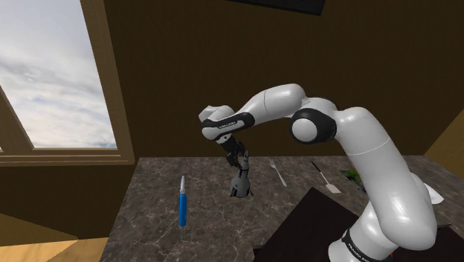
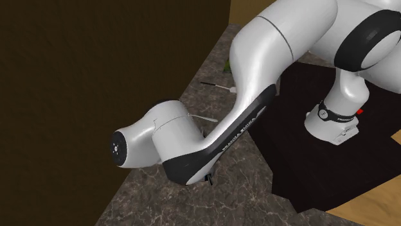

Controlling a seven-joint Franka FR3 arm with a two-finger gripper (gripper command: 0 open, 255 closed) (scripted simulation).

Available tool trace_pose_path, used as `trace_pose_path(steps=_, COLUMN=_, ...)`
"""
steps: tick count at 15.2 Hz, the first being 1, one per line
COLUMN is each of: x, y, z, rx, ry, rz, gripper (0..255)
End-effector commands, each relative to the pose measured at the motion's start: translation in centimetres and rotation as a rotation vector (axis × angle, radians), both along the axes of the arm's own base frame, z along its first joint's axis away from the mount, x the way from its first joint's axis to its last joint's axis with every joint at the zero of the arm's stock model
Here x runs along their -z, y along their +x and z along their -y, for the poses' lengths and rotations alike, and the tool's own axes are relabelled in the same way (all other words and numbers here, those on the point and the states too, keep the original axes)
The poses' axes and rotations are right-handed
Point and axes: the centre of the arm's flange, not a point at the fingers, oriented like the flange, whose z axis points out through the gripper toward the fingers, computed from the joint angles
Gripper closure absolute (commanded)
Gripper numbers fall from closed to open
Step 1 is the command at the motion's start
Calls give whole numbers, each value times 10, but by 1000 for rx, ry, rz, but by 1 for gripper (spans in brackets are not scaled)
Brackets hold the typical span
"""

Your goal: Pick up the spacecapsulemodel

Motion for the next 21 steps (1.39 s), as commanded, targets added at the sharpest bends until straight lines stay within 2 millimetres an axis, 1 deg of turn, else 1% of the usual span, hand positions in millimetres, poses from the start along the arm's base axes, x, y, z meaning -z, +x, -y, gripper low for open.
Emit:
trace_pose_path(steps=1, x=13, y=0, z=0, rx=-1, ry=-1, rz=-2, gripper=0)
trace_pose_path(steps=4, x=29, y=0, z=0, rx=-1, ry=-1, rz=-2, gripper=0)
trace_pose_path(steps=6, x=32, y=0, z=0, rx=-1, ry=-1, rz=-2, gripper=0)
trace_pose_path(steps=7, x=31, y=1, z=0, rx=-1, ry=-1, rz=-2, gripper=255)
trace_pose_path(steps=16, x=32, y=0, z=0, rx=-1, ry=-1, rz=-2, gripper=255)
trace_pose_path(steps=21, x=6, y=0, z=0, rx=-1, ry=-1, rz=-2, gripper=255)
